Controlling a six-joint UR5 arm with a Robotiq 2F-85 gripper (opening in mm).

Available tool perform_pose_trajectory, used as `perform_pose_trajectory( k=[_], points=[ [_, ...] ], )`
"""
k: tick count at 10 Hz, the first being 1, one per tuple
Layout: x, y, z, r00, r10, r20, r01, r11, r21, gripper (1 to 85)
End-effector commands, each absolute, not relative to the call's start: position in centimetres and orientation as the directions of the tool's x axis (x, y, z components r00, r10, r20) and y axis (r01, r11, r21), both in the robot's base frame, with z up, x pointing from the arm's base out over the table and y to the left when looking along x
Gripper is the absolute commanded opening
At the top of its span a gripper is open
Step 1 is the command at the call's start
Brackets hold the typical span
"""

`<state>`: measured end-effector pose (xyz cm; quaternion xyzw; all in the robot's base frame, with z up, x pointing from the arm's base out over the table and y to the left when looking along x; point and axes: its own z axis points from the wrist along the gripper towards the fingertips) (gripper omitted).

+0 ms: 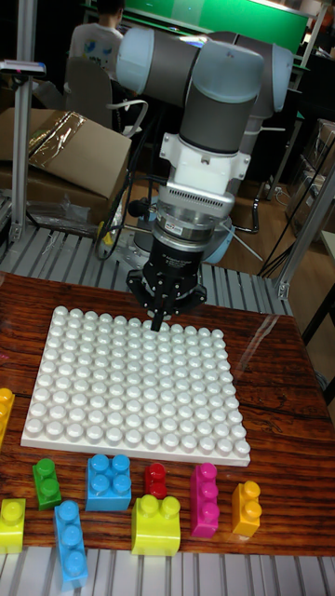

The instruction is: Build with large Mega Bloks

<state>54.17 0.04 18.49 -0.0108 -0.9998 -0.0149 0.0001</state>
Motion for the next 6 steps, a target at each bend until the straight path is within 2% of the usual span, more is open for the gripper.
perform_pose_trajectory(
  k=[1, 6],
  points=[
    [54.4, -0.5, 18.7, -0.993, -0.114, -0.004, -0.114, 0.991, 0.076, 21.3],
    [55.3, -6.3, 16.7, -0.987, -0.161, 0.0, -0.161, 0.986, 0.049, 27.3]
  ],
)
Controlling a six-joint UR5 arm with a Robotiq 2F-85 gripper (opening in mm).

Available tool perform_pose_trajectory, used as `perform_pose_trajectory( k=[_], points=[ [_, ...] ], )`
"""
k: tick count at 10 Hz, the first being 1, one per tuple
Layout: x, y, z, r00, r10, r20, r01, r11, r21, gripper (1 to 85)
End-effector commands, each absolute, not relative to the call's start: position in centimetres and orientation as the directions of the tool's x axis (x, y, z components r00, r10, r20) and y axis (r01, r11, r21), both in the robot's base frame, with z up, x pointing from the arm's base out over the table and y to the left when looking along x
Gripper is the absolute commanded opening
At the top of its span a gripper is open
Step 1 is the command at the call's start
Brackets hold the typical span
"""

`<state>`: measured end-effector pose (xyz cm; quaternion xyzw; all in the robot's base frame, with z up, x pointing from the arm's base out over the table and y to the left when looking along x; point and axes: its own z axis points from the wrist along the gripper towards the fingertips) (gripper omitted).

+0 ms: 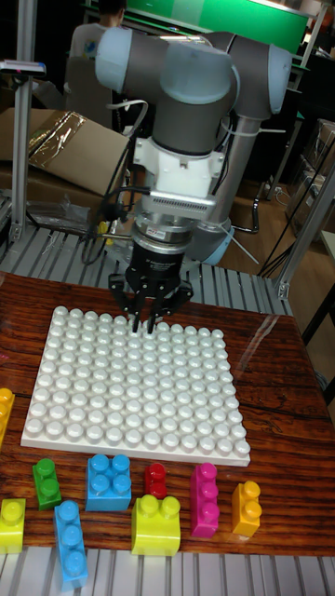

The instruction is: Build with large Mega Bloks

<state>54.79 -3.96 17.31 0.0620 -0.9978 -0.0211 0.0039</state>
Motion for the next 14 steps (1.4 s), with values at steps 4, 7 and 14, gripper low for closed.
perform_pose_trajectory(
  k=[4, 7, 14],
  points=[
    [55.2, -7.5, 15.5, -0.99, -0.138, -0.006, -0.138, 0.99, 0.033, 24.3],
    [55.0, -8.8, 15.5, -0.998, -0.056, 0.01, -0.056, 0.998, -0.018, 6.0],
    [56.7, -8.1, 15.5, -0.997, 0.055, -0.056, 0.054, 0.998, 0.013, 1.0]
  ],
)
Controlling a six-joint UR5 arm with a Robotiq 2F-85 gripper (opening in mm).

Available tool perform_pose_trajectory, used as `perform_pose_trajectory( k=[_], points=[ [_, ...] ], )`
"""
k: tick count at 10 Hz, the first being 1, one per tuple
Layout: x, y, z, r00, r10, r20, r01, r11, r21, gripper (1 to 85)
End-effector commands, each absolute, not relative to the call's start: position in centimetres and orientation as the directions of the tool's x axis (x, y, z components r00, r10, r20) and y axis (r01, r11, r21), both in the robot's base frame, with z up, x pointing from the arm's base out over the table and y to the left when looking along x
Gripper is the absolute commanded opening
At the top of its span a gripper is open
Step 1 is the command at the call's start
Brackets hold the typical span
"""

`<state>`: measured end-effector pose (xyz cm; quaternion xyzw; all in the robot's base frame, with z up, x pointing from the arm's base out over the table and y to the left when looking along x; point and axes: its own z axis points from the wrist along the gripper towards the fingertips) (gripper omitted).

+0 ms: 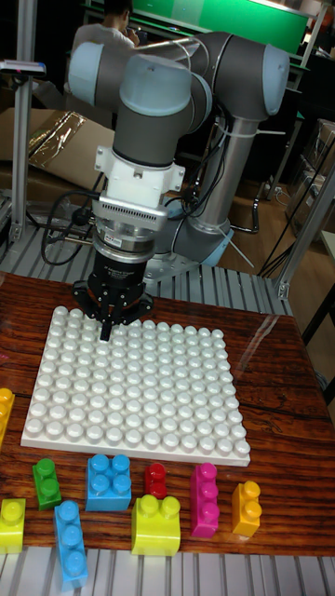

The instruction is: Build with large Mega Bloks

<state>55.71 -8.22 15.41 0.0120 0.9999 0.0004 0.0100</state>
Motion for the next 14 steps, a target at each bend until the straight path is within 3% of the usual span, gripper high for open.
perform_pose_trajectory(
  k=[1, 2, 3, 4, 7, 11, 14],
  points=[
    [56.5, -7.8, 15.5, -0.999, 0.008, -0.052, 0.006, 1.0, 0.023, 1.0],
    [56.3, -7.5, 15.5, -0.998, -0.053, -0.044, -0.055, 0.998, 0.031, 1.7],
    [56.0, -7.5, 15.5, -0.994, -0.099, -0.036, -0.101, 0.994, 0.03, 9.0],
    [56.7, -8.5, 15.9, -0.986, -0.161, -0.037, -0.163, 0.986, 0.048, 21.7],
    [59.2, -13.1, 15.7, -0.975, -0.216, -0.045, -0.219, 0.974, 0.066, 34.7],
    [61.3, -18.1, 14.1, -0.977, -0.209, -0.05, -0.211, 0.977, 0.032, 36.3],
    [61.0, -17.3, 13.9, -0.992, -0.123, -0.038, -0.125, 0.991, 0.056, 31.0]
  ],
)
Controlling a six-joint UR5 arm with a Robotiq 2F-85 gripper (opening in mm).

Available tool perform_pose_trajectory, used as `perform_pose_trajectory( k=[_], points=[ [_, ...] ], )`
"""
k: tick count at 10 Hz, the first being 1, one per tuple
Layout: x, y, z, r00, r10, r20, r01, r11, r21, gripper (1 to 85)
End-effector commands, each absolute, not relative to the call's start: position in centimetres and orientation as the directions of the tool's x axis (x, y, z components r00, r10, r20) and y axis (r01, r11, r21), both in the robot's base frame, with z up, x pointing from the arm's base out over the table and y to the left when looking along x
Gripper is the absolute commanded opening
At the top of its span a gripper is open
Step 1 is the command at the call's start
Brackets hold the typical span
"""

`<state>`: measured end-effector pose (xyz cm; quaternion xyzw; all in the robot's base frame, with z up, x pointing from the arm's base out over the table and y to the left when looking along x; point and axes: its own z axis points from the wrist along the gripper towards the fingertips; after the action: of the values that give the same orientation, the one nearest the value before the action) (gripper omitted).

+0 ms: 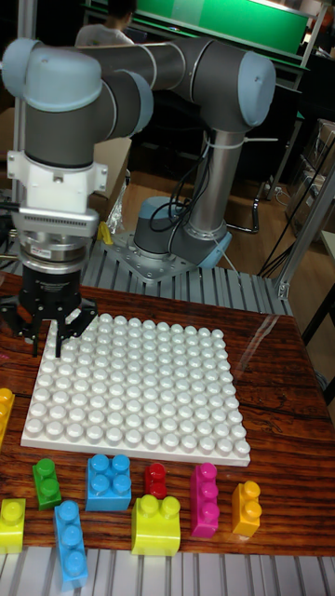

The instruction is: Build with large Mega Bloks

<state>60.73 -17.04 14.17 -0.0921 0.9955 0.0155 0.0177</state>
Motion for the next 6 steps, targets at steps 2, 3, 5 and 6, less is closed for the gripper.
perform_pose_trajectory(
  k=[2, 3, 5, 6],
  points=[
    [61.1, -17.9, 13.9, -0.998, -0.047, -0.035, -0.049, 0.998, 0.039, 20.0],
    [61.1, -18.4, 13.9, -0.999, 0.004, -0.032, 0.004, 1.0, 0.021, 10.3],
    [61.4, -18.4, 13.9, -0.994, 0.104, -0.041, 0.103, 0.994, 0.025, 1.0],
    [61.9, -18.1, 13.9, -0.992, 0.116, -0.059, 0.113, 0.993, 0.04, 1.0]
  ],
)
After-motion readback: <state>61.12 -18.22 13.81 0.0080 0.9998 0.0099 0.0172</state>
